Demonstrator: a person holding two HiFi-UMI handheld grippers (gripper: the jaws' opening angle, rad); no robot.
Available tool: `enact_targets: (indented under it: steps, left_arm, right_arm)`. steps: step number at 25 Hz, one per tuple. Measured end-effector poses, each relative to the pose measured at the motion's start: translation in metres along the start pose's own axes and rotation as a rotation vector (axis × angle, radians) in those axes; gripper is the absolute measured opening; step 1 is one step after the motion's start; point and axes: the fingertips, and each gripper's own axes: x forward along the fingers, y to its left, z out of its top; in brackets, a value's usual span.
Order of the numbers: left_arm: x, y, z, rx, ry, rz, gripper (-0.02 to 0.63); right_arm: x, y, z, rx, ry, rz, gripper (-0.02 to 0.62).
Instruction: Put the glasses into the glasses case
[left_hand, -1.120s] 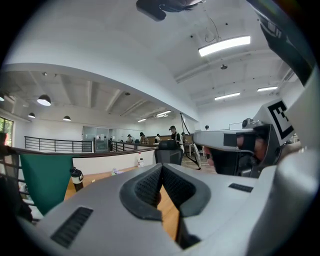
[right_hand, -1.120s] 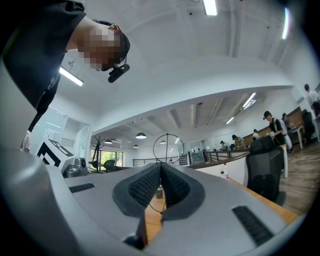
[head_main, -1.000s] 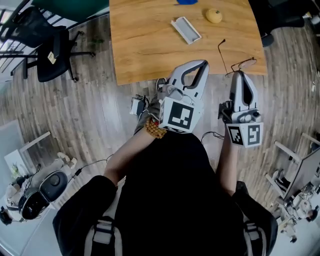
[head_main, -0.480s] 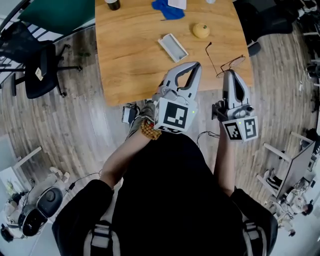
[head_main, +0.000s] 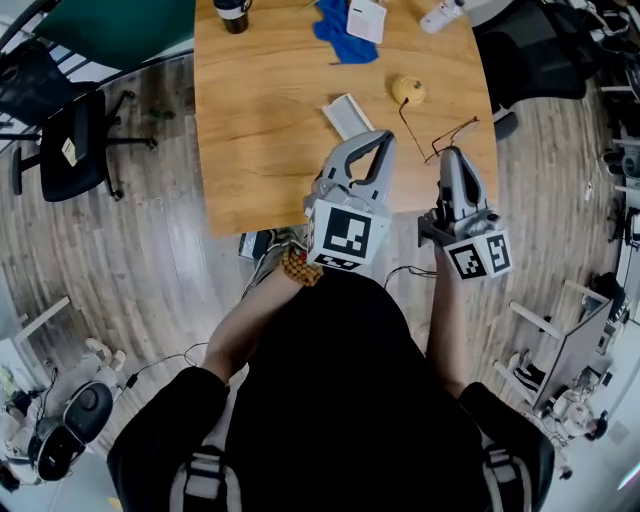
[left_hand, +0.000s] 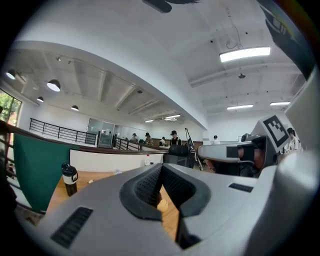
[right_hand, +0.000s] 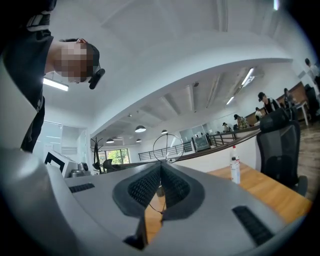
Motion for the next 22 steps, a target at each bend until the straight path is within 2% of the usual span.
enact_targets:
  steps: [8,12,15,19,22]
  left_arm:
    - [0.000,0.044,-0.016,-0.039,0.020,0.034,0.018]
    - [0.000,0.059,-0.032,-0.043,0.057,0.055,0.018]
    - [0.000,0.070,-0.043,-0.032,0.082,0.080,0.018]
    - [-0.003,0.092,-0.060,-0.011,0.125,0.151,0.018]
    - [-0.005,0.104,-0.072,-0.011,0.164,0.194,0.018]
  right_arm:
    - [0.035,-0.003,-0.028,-0.041,0.087,0.018,0.011]
    - [0.054,-0.008,-0.046,-0.043,0.123,0.035,0.011]
    - [0.070,-0.019,-0.068,-0.057,0.169,0.058,0.011]
    - [0.088,-0.041,-0.105,0.015,0.212,0.079,0.011]
    - [0.093,-0.052,-0.140,-0.008,0.289,0.105,0.011]
